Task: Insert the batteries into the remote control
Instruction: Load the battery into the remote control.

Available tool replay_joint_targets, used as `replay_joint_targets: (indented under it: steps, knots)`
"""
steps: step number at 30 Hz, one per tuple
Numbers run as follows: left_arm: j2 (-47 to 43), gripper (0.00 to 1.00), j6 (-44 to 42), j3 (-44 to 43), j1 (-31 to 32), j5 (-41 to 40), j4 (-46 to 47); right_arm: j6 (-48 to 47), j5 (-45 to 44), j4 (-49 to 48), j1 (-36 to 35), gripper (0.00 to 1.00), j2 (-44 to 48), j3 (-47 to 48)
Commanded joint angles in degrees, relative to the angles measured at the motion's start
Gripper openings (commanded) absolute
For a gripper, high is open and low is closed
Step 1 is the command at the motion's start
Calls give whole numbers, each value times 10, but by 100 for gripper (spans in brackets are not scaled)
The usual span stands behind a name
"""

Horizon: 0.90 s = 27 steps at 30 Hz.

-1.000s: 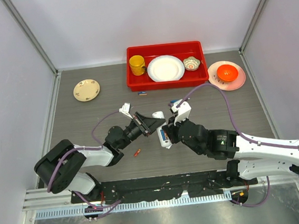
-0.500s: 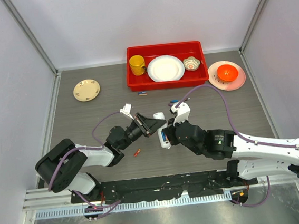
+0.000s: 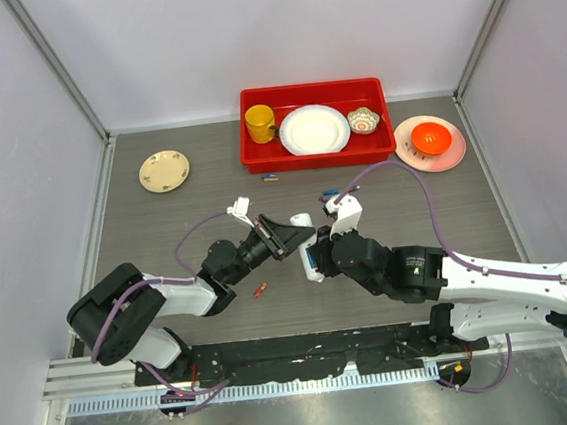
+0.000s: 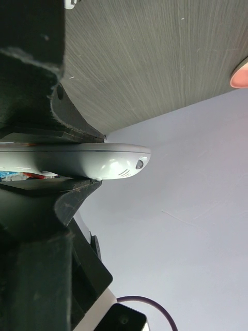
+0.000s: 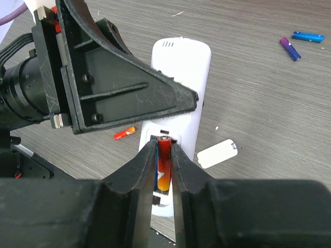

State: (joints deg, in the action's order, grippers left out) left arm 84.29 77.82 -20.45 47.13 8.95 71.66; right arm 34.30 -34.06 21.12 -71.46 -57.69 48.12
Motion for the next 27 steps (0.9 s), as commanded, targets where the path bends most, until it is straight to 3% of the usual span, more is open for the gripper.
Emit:
replay_joint_targets:
  steps: [1, 11, 23, 27]
  knots:
    - [-4, 0, 8, -6, -4, -21, 122, 17, -14, 28, -5, 28, -3, 17]
    - [7, 0, 10, -10, -3, -11, 122, 21, -25, 37, -5, 34, -5, 31]
    - [31, 0, 11, -12, -3, -3, 139, 15, -32, 41, -5, 50, 27, 66]
    - [44, 0, 14, -11, -3, -6, 169, 37, -38, 1, -3, 79, 75, 34]
